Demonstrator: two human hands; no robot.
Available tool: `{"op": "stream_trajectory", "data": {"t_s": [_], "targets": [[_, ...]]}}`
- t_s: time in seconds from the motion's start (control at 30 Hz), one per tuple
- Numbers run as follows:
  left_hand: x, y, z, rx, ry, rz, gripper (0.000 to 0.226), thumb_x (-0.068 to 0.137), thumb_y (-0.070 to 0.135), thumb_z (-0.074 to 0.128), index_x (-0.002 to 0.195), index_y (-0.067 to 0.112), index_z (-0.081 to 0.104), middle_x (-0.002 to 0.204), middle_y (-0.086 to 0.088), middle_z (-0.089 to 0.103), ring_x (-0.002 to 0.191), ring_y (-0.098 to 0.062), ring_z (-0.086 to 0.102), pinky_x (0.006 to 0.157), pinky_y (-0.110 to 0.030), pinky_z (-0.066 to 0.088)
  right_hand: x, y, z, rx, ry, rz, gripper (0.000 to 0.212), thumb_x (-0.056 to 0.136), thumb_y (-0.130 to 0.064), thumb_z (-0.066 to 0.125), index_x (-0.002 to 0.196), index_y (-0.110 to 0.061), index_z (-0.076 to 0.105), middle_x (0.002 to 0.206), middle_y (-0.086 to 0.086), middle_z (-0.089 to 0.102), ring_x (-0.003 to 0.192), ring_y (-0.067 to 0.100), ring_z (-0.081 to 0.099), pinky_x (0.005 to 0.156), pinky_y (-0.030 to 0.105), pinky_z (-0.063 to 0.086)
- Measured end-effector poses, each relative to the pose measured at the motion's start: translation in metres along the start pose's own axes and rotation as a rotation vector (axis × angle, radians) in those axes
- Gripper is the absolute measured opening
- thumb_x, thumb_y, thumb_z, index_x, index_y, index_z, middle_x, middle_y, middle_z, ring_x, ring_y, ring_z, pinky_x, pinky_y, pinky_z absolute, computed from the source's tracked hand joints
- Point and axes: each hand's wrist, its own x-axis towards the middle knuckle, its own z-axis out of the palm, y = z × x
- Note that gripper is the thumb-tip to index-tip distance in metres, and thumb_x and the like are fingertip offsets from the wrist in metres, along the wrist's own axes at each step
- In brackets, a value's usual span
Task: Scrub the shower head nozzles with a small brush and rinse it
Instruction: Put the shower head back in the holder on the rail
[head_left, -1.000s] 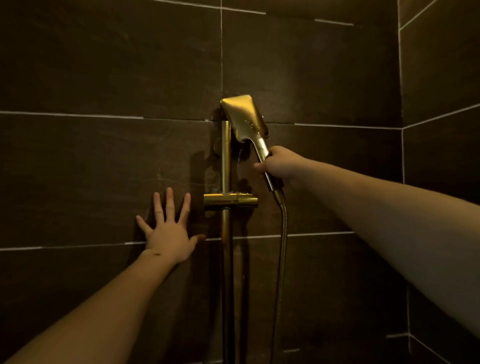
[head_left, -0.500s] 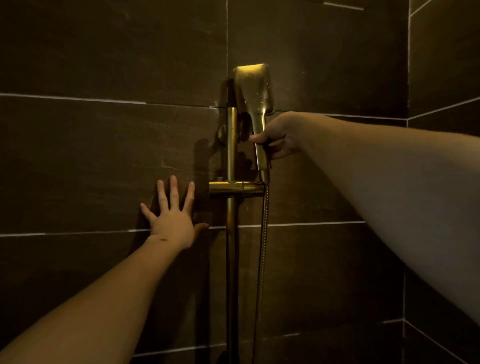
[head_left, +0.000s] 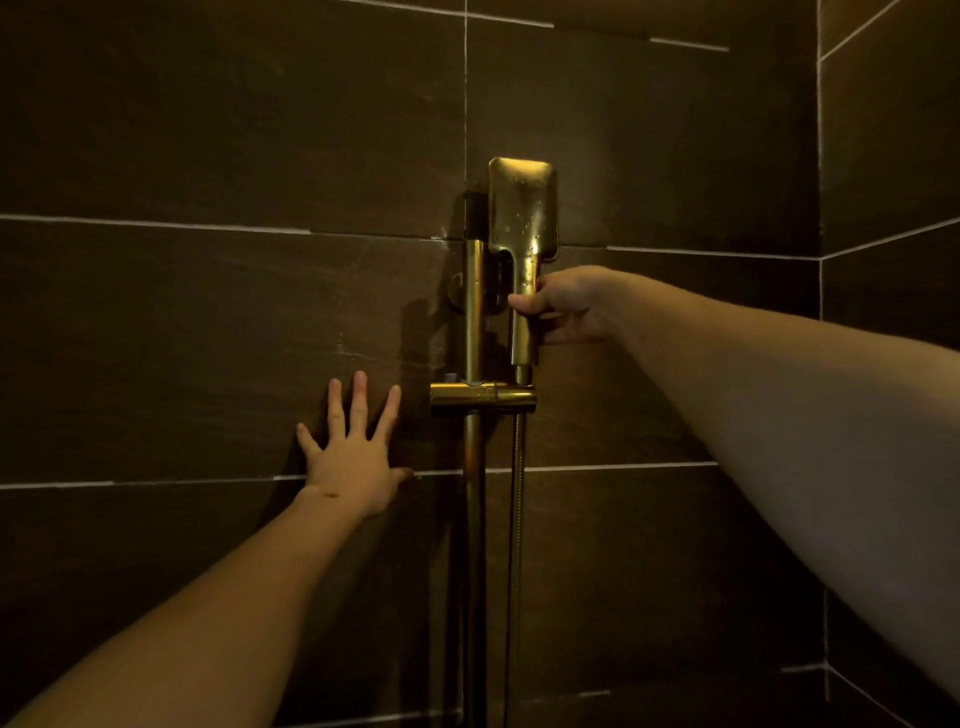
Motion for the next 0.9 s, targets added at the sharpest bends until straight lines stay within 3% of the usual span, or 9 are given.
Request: {"op": "stream_trajectory", "data": {"t_s": [0.37, 0.53, 0.67, 0.9], "targets": [[0.003, -0.001, 0.004, 0.005, 0.045, 0.005, 0.108, 0.092, 0.062, 0.056, 0.148, 0.042, -0.034, 0.153, -0.006, -0.049, 0.144, -0.038, -0.040, 0.116, -0.074, 0.005, -0.002, 0.018, -0.003, -0.069, -0.008, -0.075, 0.043, 0.083, -0.018, 0.074, 0.124, -0.019, 0.061, 0.108, 0.004, 0.071, 0.101, 0.021, 0.066, 0.075, 0.037, 0.053], [0.000, 0.000, 0.004, 0.004, 0.077, 0.011, 0.107, 0.092, 0.061, 0.057, 0.151, 0.040, -0.031, 0.159, -0.007, -0.044, 0.146, -0.039, -0.037, 0.116, -0.075, 0.007, -0.003, 0.020, -0.002, -0.098, 0.003, -0.088, 0.014, 0.086, -0.018, 0.072, 0.095, -0.023, 0.063, 0.102, 0.002, 0.070, 0.103, 0.020, 0.063, 0.099, 0.042, 0.046], [0.000, 0.002, 0.007, 0.015, 0.094, 0.006, 0.107, 0.093, 0.060, 0.057, 0.151, 0.040, -0.030, 0.160, -0.009, -0.042, 0.147, -0.040, -0.036, 0.116, -0.075, 0.008, -0.005, 0.021, -0.002, -0.130, 0.018, -0.129, 0.017, 0.086, -0.017, 0.071, 0.082, -0.023, 0.056, 0.099, 0.003, 0.066, 0.110, 0.023, 0.060, 0.104, 0.044, 0.044], [0.002, 0.000, 0.008, 0.007, 0.098, 0.013, 0.109, 0.091, 0.061, 0.058, 0.148, 0.041, -0.033, 0.157, -0.007, -0.045, 0.145, -0.039, -0.038, 0.116, -0.075, 0.007, -0.006, 0.023, 0.000, -0.162, 0.043, -0.130, 0.014, 0.085, -0.019, 0.073, 0.089, -0.021, 0.059, 0.105, 0.006, 0.067, 0.108, 0.026, 0.061, 0.102, 0.045, 0.046]]}}
